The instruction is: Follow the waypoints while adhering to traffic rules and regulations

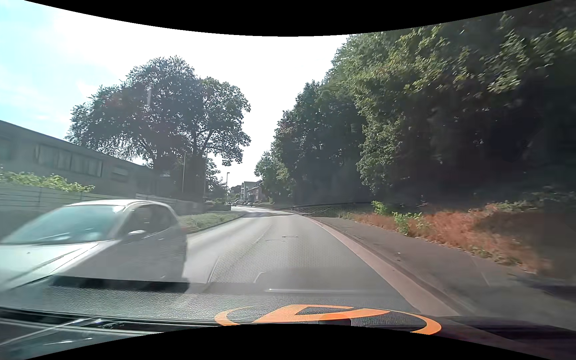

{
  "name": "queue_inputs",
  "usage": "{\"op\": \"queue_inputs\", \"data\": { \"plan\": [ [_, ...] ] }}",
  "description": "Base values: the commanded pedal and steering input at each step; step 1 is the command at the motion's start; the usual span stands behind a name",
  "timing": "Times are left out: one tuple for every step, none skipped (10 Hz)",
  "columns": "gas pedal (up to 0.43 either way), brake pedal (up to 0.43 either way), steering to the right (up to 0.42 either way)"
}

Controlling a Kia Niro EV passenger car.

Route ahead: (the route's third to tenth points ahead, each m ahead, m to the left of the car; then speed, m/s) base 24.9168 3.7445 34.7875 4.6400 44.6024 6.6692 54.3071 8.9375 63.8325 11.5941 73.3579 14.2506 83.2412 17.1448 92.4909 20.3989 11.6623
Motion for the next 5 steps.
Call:
{"op": "queue_inputs", "data": {
  "plan": [
    [0.138,0.0,-0.019],
    [0.138,0.0,-0.017],
    [0.138,0.0,-0.015],
    [0.138,0.0,-0.012],
    [0.138,0.0,-0.009]
  ]
}}
